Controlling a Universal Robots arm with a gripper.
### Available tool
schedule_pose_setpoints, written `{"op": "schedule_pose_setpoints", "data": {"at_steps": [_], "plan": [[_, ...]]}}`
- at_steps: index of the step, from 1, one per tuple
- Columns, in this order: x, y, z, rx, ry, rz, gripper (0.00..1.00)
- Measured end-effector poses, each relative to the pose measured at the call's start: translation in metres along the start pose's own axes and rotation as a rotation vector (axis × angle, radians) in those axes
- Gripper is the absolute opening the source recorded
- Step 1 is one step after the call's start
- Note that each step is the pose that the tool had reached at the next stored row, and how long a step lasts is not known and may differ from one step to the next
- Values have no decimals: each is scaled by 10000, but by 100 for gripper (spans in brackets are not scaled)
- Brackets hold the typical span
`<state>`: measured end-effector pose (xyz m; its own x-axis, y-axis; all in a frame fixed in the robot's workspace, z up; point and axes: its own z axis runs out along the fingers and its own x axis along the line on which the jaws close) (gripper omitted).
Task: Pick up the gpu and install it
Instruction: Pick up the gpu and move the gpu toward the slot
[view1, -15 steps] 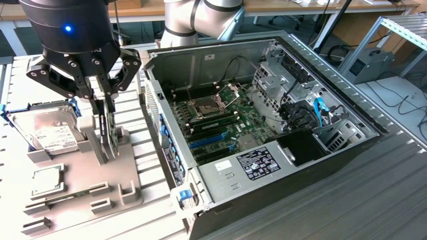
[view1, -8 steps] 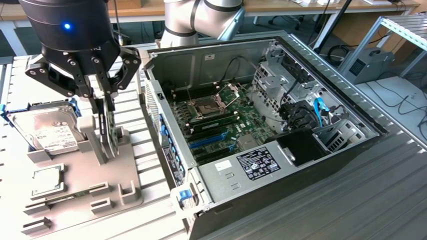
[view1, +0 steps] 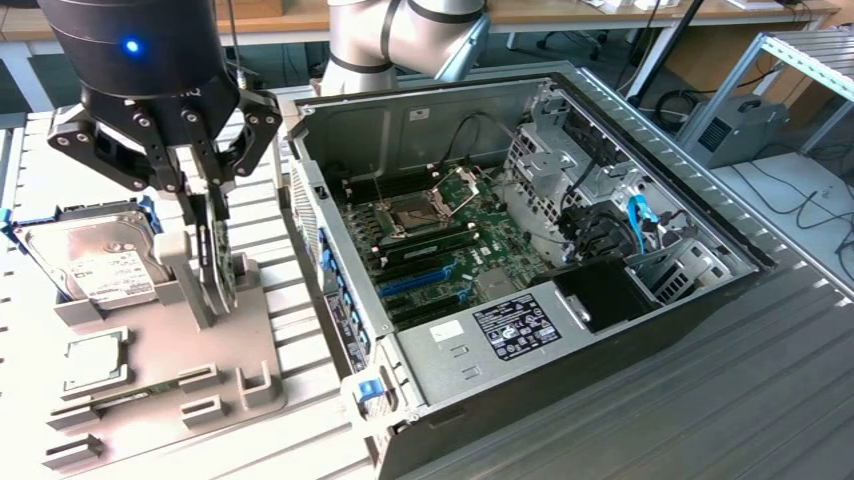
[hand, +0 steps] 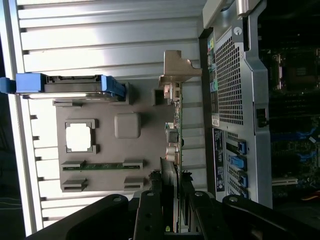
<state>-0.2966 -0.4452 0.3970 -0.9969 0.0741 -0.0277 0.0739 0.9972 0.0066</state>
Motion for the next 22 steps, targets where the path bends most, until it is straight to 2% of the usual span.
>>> {"op": "schedule_pose_setpoints", "data": {"at_steps": [22], "plan": [[-1,0,-53,0,0,0,26]]}}
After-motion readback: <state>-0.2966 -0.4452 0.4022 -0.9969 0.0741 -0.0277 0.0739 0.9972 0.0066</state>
